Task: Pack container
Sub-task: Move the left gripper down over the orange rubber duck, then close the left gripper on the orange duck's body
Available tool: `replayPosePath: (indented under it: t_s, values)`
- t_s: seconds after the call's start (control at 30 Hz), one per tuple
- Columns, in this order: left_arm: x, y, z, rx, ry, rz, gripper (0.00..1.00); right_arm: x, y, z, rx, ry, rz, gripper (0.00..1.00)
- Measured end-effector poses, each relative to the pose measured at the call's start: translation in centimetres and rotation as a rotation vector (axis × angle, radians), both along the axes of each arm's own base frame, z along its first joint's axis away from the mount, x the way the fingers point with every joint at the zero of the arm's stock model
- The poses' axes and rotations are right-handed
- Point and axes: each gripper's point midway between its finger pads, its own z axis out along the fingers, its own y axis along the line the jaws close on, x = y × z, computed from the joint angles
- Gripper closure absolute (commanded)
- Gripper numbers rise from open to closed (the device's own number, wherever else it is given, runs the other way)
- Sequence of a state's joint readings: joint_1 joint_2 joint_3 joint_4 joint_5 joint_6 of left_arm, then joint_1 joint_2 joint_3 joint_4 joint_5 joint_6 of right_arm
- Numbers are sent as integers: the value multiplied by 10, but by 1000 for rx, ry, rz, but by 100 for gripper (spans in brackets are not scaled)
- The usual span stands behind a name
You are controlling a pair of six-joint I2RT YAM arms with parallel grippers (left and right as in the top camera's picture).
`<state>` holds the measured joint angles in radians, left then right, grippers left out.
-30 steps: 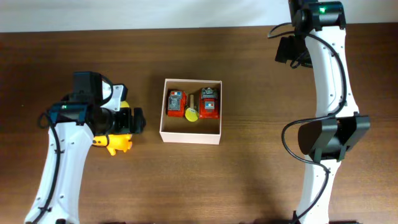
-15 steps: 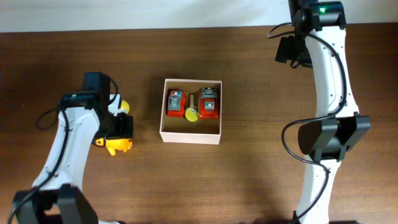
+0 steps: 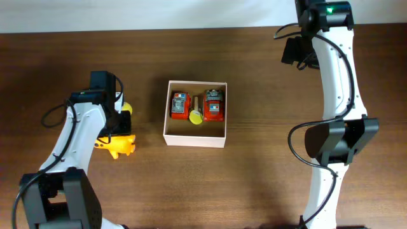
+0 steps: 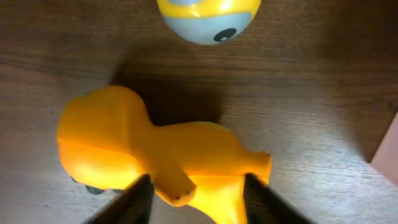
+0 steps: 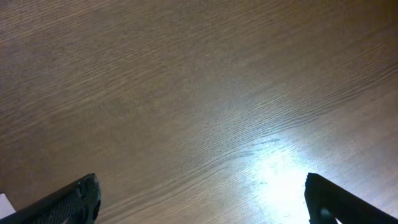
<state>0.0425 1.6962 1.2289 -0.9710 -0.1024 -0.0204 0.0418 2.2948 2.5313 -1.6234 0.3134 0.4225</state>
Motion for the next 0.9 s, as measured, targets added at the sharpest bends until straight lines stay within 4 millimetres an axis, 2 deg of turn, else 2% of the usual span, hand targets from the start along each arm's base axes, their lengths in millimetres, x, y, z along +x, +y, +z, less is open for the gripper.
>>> replayPosePath:
  t_s: [0.9]
  values:
    - [-11,12,0,68,46,15,60,0,0,0,0,0,0,1]
